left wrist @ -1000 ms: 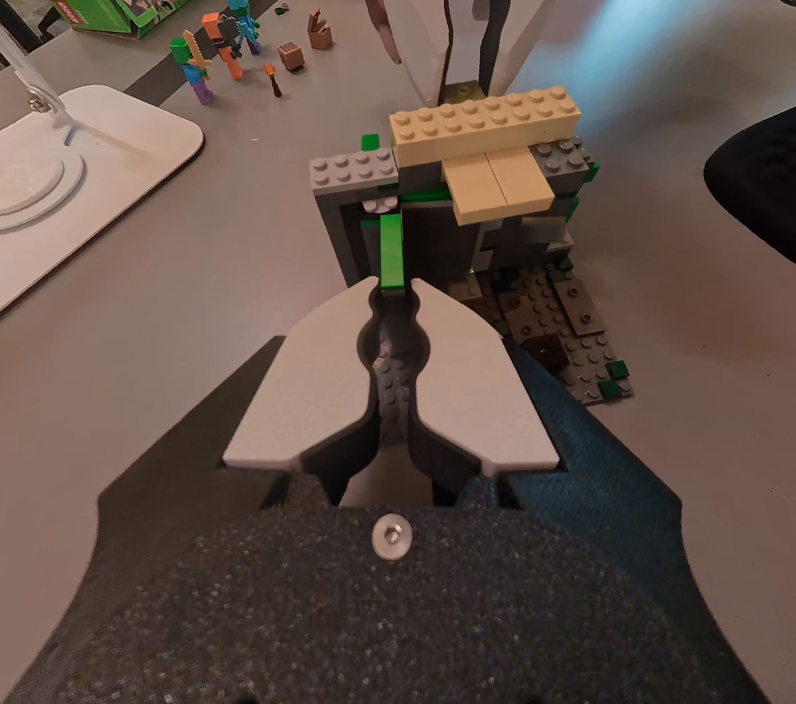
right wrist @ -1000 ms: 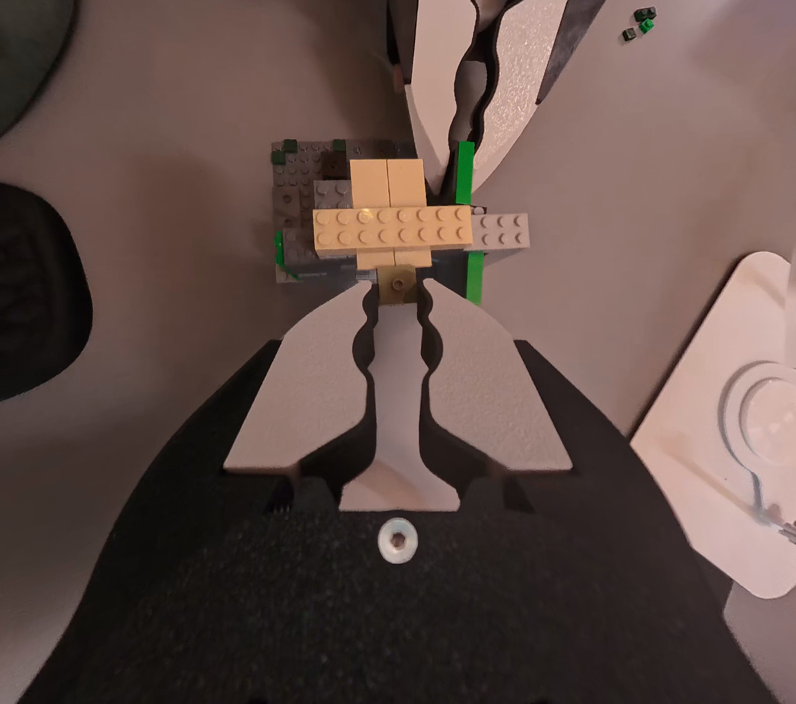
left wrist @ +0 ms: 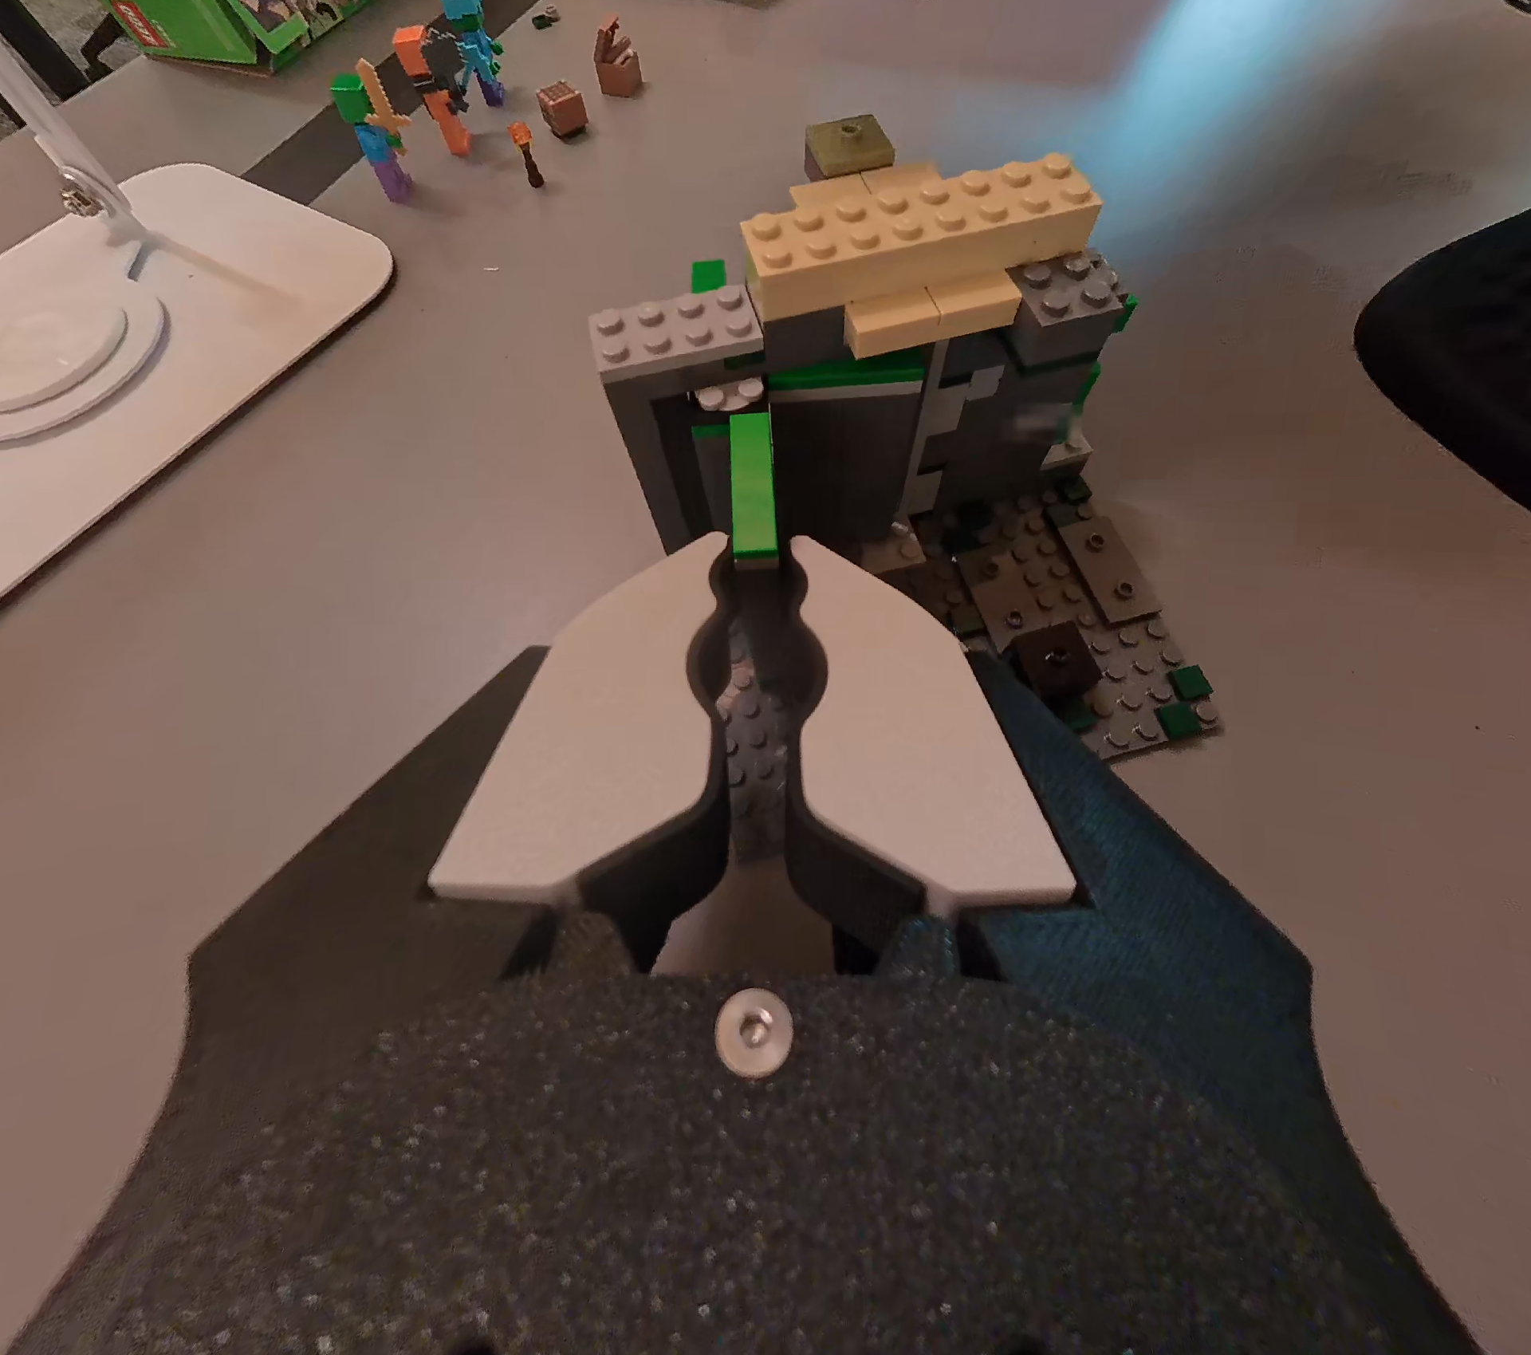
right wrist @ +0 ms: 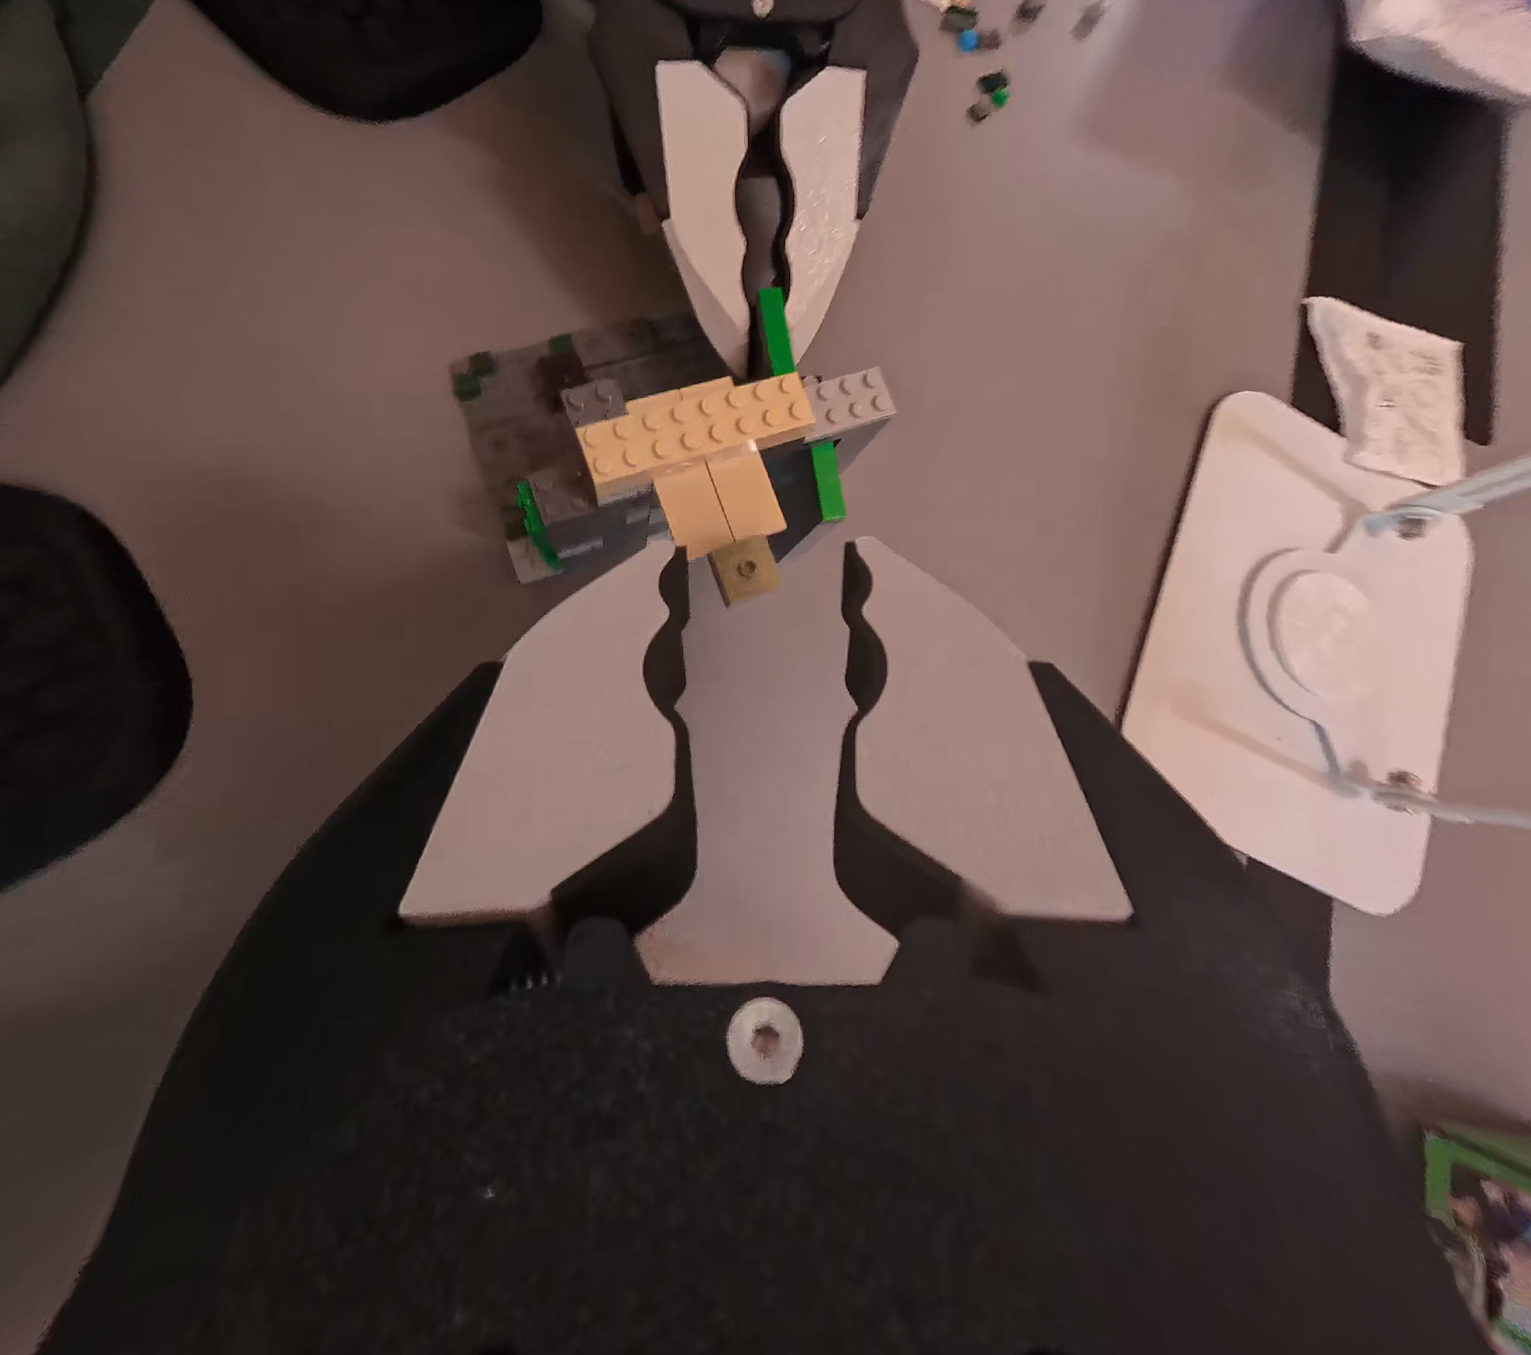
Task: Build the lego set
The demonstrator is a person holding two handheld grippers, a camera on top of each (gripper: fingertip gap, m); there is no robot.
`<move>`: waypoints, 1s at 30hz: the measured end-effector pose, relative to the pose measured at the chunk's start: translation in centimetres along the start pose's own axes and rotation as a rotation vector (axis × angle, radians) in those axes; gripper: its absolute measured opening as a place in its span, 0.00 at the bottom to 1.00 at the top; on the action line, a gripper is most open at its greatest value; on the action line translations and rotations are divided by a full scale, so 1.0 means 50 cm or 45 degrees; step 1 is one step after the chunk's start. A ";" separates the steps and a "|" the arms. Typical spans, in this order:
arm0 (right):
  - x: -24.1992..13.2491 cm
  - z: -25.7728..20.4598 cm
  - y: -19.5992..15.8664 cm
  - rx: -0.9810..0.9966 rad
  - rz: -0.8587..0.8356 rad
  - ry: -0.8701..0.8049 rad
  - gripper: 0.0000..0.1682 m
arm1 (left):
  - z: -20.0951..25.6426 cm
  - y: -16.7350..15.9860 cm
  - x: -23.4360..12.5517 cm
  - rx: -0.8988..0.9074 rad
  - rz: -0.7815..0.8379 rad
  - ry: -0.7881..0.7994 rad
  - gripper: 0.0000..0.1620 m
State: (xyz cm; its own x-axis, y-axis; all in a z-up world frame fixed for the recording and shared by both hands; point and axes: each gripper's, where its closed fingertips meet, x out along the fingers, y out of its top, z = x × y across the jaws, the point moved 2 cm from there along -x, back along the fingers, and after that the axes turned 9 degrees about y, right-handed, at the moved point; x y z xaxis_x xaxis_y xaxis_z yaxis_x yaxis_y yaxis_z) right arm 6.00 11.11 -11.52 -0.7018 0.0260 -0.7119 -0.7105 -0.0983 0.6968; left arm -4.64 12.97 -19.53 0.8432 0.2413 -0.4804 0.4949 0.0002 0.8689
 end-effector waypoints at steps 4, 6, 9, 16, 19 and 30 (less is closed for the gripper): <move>-0.006 -0.042 0.002 0.107 0.091 -0.128 0.23 | 0.003 0.000 -0.003 0.009 0.004 -0.002 0.05; 0.009 -0.069 -0.008 0.161 0.098 -0.191 0.24 | 0.005 -0.001 -0.005 0.017 0.005 0.001 0.05; 0.047 -0.107 -0.027 0.259 0.103 -0.252 0.24 | 0.008 -0.001 -0.009 0.036 -0.003 0.019 0.06; 0.123 -0.118 -0.054 0.463 0.113 -0.391 0.24 | 0.013 0.018 -0.036 0.053 0.038 0.096 0.06; 0.130 -0.111 -0.050 0.505 0.115 -0.449 0.20 | 0.021 0.025 -0.049 0.068 0.060 0.116 0.06; 0.142 -0.102 -0.038 0.731 0.104 -0.731 0.11 | 0.025 0.040 -0.091 0.113 0.138 0.215 0.06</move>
State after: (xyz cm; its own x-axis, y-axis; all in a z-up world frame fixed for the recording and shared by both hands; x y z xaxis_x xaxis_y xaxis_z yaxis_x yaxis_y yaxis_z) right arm 2.65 6.42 -18.34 -0.5592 0.5617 -0.6097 -0.4624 0.3991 0.7918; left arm -7.25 10.64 -15.75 0.8490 0.3945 -0.3516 0.4263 -0.1182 0.8968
